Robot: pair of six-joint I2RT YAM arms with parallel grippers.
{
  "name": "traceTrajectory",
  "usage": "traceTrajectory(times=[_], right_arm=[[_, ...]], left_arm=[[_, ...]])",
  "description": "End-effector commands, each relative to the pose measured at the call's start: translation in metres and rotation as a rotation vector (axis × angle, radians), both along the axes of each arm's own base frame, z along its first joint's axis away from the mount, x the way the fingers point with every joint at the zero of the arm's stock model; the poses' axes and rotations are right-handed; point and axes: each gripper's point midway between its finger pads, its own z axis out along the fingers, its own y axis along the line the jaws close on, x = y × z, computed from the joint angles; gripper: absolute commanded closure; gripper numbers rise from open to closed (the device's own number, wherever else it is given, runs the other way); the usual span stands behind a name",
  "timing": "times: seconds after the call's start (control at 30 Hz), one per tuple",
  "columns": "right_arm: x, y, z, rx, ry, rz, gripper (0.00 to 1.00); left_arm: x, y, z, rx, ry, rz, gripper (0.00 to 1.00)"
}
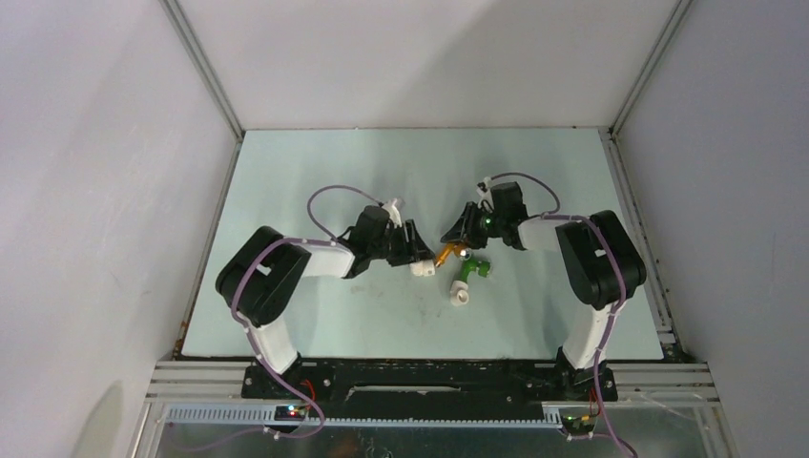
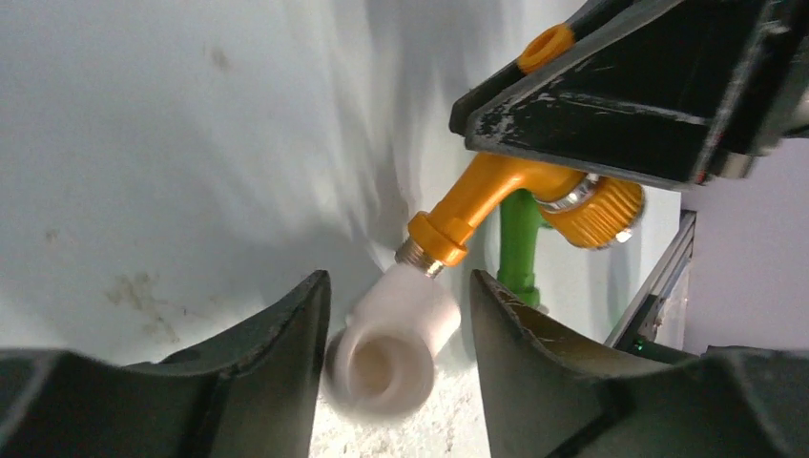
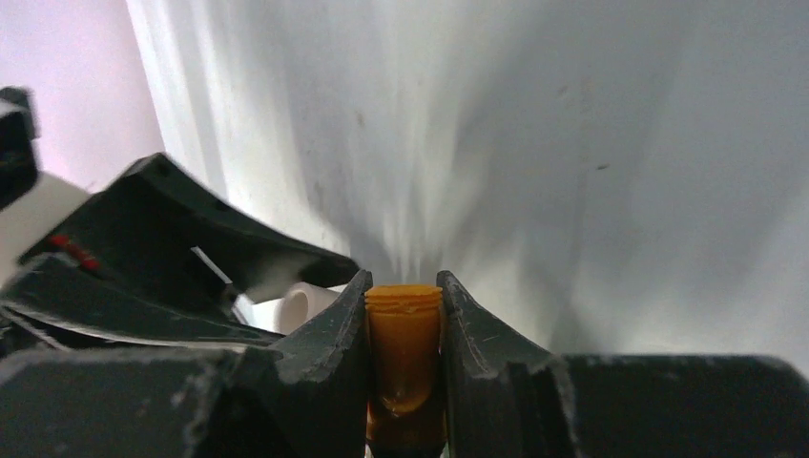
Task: Install the water faucets
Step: Move the adaptor to the center of the board.
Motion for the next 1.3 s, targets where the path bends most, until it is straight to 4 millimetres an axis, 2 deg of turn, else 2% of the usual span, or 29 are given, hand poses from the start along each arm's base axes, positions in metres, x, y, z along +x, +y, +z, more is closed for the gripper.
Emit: traceTrajectory(times=[0.0, 0.23, 0.3, 0.47, 0.6, 0.7, 0.83, 1.0, 1.13, 1.27], right_arm=[[0.005, 0.022, 0.02, 0.061, -0.042, 0.041, 1.0], [0.004, 0.02, 0.019, 0.054, -0.036, 0.037, 1.0], [0.004, 0.019, 0.021, 0.048, -0.043, 0.036, 1.0], [0.003, 0.011, 0.035, 0.008, -0.093, 0.043, 1.0], [0.0, 0.003, 0.059, -0.026, -0.162, 0.048, 1.0], [-0.007, -0.002, 0.065, -0.059, -0.179, 0.066, 1.0], [-0.023, -0.006, 0.05, -0.086, -0.13, 0.1, 1.0], [-0.035, -0.005, 0.028, -0.081, -0.067, 0.111, 1.0], [-0.033, 0.007, 0.02, -0.052, -0.067, 0.127, 1.0], [-0.034, 0.018, 0.013, -0.02, -0.046, 0.133, 1.0]], left_arm=[[-0.013, -0.005, -0.01, -0.021, 0.0, -0.051, 0.39], [-0.022, -0.008, -0.017, -0.087, 0.025, -0.074, 0.44], [-0.02, -0.004, -0.017, -0.068, 0.011, -0.06, 0.4], [-0.02, 0.022, -0.019, 0.12, -0.022, -0.052, 0.26], [-0.035, 0.038, -0.009, 0.176, 0.005, -0.051, 0.18], [-0.054, 0.047, -0.004, 0.168, 0.086, -0.031, 0.16], [-0.078, 0.05, -0.007, 0.084, 0.199, 0.01, 0.17], [-0.098, 0.041, 0.001, -0.151, 0.274, 0.065, 0.21], [-0.105, 0.037, 0.007, -0.291, 0.291, 0.106, 0.21], [-0.106, 0.023, 0.012, -0.418, 0.317, 0.113, 0.26]])
